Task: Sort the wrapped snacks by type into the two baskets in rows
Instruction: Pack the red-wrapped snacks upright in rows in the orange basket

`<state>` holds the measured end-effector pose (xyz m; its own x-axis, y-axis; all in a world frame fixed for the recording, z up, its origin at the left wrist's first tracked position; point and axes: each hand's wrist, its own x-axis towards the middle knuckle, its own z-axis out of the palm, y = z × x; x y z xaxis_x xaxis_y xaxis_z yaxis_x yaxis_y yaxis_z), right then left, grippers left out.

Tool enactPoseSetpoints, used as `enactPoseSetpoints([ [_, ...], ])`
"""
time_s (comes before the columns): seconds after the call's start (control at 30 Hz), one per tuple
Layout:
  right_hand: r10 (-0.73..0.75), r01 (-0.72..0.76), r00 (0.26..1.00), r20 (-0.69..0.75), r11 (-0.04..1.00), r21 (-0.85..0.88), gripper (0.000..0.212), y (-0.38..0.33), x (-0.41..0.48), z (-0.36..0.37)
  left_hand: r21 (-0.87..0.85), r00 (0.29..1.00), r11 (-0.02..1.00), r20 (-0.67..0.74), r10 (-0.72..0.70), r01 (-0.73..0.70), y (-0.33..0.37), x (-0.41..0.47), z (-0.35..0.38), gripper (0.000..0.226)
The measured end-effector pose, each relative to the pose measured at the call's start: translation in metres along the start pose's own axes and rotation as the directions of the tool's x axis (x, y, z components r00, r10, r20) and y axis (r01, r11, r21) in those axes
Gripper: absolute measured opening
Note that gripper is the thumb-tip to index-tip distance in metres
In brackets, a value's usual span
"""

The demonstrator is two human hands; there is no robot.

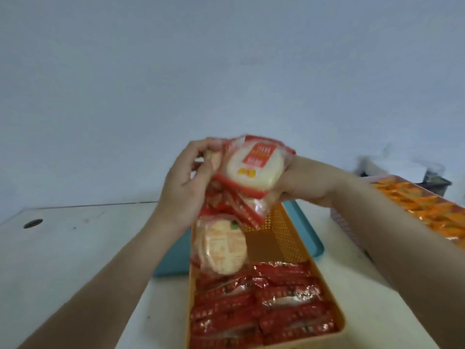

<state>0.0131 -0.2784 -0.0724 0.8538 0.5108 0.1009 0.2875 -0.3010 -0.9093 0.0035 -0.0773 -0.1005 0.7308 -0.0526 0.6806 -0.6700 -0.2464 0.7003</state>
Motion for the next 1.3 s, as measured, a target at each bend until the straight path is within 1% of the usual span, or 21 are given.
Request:
enactPoseSetpoints([
  [0.07, 0.021, -0.037, 0.997, -0.071, 0.972, -0.232, 0.045, 0.01, -0.009, 0.013, 0.104, 0.999, 0.994, 0.012, -0.044, 0.043, -0.007, -0.015, 0.002, 0.021],
  [0.1, 0.049, -0.086, 0.992, -0.114, 0.933, -0.349, 0.051, 0.014, -0.012, 0.017, 0.135, 0.998, 0.989, 0.007, -0.066, 0.064, -0.007, -0.02, 0.001, 0.023],
  [0.13, 0.091, -0.15, 0.983, -0.162, 0.902, -0.405, 0.06, 0.018, -0.01, 0.016, 0.143, 0.997, 0.986, -0.003, -0.082, 0.082, -0.008, -0.021, -0.001, 0.023],
  [0.2, 0.125, -0.217, 0.954, -0.273, 0.915, -0.341, 0.058, 0.02, -0.02, 0.013, 0.177, 0.996, 0.981, -0.027, -0.08, 0.083, 0.004, -0.025, -0.006, 0.023],
  [0.27, 0.076, -0.178, 0.92, -0.385, 0.955, -0.237, 0.043, 0.014, -0.027, 0.009, 0.288, 0.995, 0.953, -0.019, -0.094, 0.096, 0.012, -0.025, -0.009, 0.03],
  [0.3, 0.052, -0.156, 0.915, -0.401, 0.96, -0.232, 0.037, 0.011, -0.031, 0.009, 0.358, 0.991, 0.928, 0.034, -0.128, 0.108, 0.016, -0.027, -0.01, 0.031],
  [0.33, 0.035, -0.135, 0.927, -0.372, 0.96, -0.246, 0.032, 0.009, -0.033, 0.011, 0.431, 0.976, 0.896, 0.124, -0.179, 0.11, 0.018, -0.029, -0.011, 0.03],
  [0.4, 0.012, -0.085, 0.979, -0.204, 0.931, -0.354, 0.027, 0.005, -0.041, 0.022, 0.556, 0.917, 0.829, 0.3, -0.265, 0.058, 0.022, -0.036, -0.012, 0.023],
  [0.47, 0.007, -0.022, 0.999, -0.032, 0.855, -0.518, 0.042, 0.006, -0.044, 0.039, 0.598, 0.901, 0.801, 0.348, -0.26, 0.0, 0.024, -0.04, -0.012, 0.016],
  [0.53, -0.009, 0.026, 0.999, 0.033, 0.818, -0.575, 0.059, 0.013, -0.042, 0.053, 0.572, 0.899, 0.82, 0.372, -0.232, -0.024, 0.026, -0.043, -0.01, 0.009],
  [0.57, -0.03, 0.043, 0.999, 0.031, 0.815, -0.578, 0.065, 0.018, -0.04, 0.057, 0.562, 0.888, 0.826, 0.398, -0.229, -0.038, 0.028, -0.047, -0.009, 0.009],
  [0.63, -0.071, 0.051, 0.997, -0.012, 0.82, -0.569, 0.071, 0.024, -0.039, 0.058, 0.551, 0.866, 0.832, 0.443, -0.231, -0.06, 0.029, -0.054, -0.007, 0.021],
  [0.7, -0.108, 0.037, 0.99, -0.085, 0.804, -0.594, 0.074, 0.027, -0.037, 0.054, 0.57, 0.869, 0.82, 0.431, -0.243, -0.054, 0.026, -0.058, -0.01, 0.026],
  [0.73, -0.125, 0.02, 0.985, -0.122, 0.773, -0.634, 0.075, 0.029, -0.036, 0.052, 0.615, 0.876, 0.786, 0.414, -0.246, -0.069, 0.024, -0.058, -0.013, 0.022],
  [0.8, -0.149, -0.021, 0.972, -0.184, 0.721, -0.693, 0.079, 0.034, -0.034, 0.048, 0.745, 0.88, 0.65, 0.399, -0.259, -0.146, 0.022, -0.057, -0.018, 0.013],
  [0.9, -0.205, -0.003, 0.949, -0.241, 0.755, -0.656, 0.076, 0.037, -0.032, 0.046, 0.83, 0.849, 0.502, 0.431, -0.305, -0.241, 0.024, -0.059, -0.015, 0.014],
  [0.97, -0.238, 0.032, 0.931, -0.276, 0.807, -0.59, 0.065, 0.037, -0.031, 0.046, 0.856, 0.83, 0.426, 0.449, -0.33, -0.294, 0.024, -0.061, -0.008, 0.012],
  [1.07, -0.242, 0.074, 0.924, -0.297, 0.873, -0.481, 0.051, 0.039, -0.029, 0.049, 0.888, 0.851, 0.339, 0.42, -0.317, -0.312, 0.023, -0.061, 0.001, 0.008],
  [1.23, -0.223, 0.108, 0.894, -0.388, 0.949, -0.297, 0.043, 0.049, -0.026, 0.053, 0.926, 0.896, 0.212, 0.361, -0.258, -0.312, 0.019, -0.062, 0.009, 0.007],
  [1.27, -0.225, 0.118, 0.893, -0.39, 0.953, -0.279, 0.034, 0.049, -0.026, 0.053, 0.932, 0.905, 0.198, 0.347, -0.247, -0.303, 0.018, -0.062, 0.009, 0.008],
  [1.3, -0.231, 0.13, 0.894, -0.383, 0.954, -0.27, 0.015, 0.047, -0.027, 0.054, 0.938, 0.912, 0.187, 0.331, -0.241, -0.291, 0.016, -0.062, 0.01, 0.008],
])
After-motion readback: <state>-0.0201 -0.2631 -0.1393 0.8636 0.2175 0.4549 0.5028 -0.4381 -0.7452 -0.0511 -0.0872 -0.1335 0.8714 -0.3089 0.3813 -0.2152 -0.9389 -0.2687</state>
